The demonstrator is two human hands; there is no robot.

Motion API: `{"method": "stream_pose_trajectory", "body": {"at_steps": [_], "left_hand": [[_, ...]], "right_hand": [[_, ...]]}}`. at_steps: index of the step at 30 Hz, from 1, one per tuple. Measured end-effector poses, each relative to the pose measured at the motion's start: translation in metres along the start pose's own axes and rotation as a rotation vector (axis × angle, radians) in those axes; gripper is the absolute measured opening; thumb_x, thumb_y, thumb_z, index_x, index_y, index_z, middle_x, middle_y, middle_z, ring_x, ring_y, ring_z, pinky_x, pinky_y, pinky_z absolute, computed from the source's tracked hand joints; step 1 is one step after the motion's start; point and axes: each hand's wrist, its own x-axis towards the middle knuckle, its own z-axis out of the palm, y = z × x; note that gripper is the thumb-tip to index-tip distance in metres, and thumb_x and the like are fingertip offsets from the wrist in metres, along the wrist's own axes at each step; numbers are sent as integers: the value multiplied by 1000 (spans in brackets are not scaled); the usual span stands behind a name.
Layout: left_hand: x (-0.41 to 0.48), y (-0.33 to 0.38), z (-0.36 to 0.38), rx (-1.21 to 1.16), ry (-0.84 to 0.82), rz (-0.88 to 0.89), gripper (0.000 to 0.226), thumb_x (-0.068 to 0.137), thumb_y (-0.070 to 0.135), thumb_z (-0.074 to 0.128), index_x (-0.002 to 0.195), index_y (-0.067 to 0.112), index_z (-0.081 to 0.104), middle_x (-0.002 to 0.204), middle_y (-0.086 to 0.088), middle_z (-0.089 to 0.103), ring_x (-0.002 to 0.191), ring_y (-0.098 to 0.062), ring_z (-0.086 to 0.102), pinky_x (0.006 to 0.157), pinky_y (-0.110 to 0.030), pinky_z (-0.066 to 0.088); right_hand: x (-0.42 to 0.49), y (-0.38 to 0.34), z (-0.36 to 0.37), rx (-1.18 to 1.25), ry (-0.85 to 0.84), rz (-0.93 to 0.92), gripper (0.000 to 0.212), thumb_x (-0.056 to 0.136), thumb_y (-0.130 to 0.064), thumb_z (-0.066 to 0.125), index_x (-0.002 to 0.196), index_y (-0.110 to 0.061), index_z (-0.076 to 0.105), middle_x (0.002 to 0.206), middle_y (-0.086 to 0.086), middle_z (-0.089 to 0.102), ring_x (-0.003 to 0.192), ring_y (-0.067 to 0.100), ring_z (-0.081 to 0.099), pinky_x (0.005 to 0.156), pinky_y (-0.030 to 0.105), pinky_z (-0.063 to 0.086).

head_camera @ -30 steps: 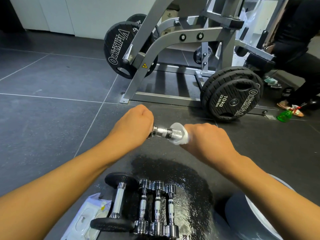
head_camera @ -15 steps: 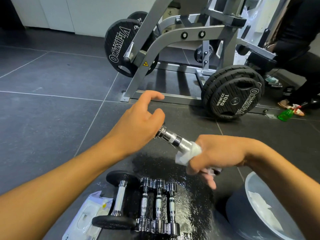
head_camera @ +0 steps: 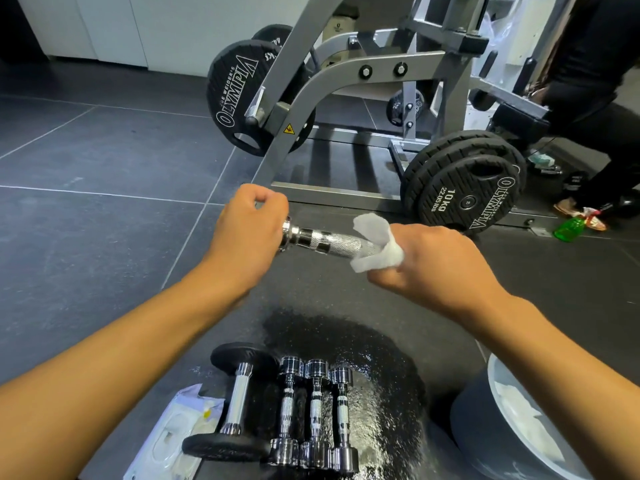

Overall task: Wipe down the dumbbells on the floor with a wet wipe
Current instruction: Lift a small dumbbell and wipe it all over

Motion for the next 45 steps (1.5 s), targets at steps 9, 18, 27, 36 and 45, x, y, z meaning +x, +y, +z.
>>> {"method": "stream_pose_trajectory", "body": {"at_steps": [9, 18, 27, 36, 45], "left_hand": [[-5, -5, 2, -156, 53, 19, 10, 86, 25, 48, 87, 20, 56, 64, 7, 50, 59, -15, 46, 55, -35, 46], [-27, -6, 11, 82, -48, 386, 8, 105, 33, 43, 105, 24, 43, 52, 7, 39, 48, -11, 33, 46, -29, 30], [-29, -10, -1, 396, -58, 936, 41, 94, 46, 53, 124, 22, 38, 92, -5, 53, 73, -23, 55, 68, -34, 46], [-26, -2, 18, -93, -148, -182, 21, 93, 28, 44, 81, 11, 41, 59, -1, 39, 45, -13, 38, 51, -30, 32], [-31, -5, 17, 32, -110, 88, 18, 101, 30, 42, 88, 17, 40, 59, 1, 39, 48, -12, 35, 48, -31, 32]], "right_hand": [[-7, 5, 7, 1342, -335, 177, 22, 85, -9, 81, 83, -5, 60, 54, 12, 49, 42, 23, 48, 57, 37, 53], [6, -5, 13, 2023, -170, 534, 41, 92, -64, 59, 81, -26, 48, 53, -8, 11, 41, 8, 10, 37, 20, 12], [-2, -2, 10, 2081, -192, 590, 56, 94, -70, 45, 64, -24, 33, 50, -7, 10, 43, 12, 4, 42, 24, 6], [-3, -5, 10, 1806, 27, 486, 52, 94, -67, 49, 77, -18, 42, 60, -1, 13, 43, 13, 13, 43, 21, 16], [0, -5, 18, 1664, 139, 543, 30, 96, -48, 52, 84, -22, 42, 71, 6, 13, 47, 14, 15, 45, 19, 18]]}}
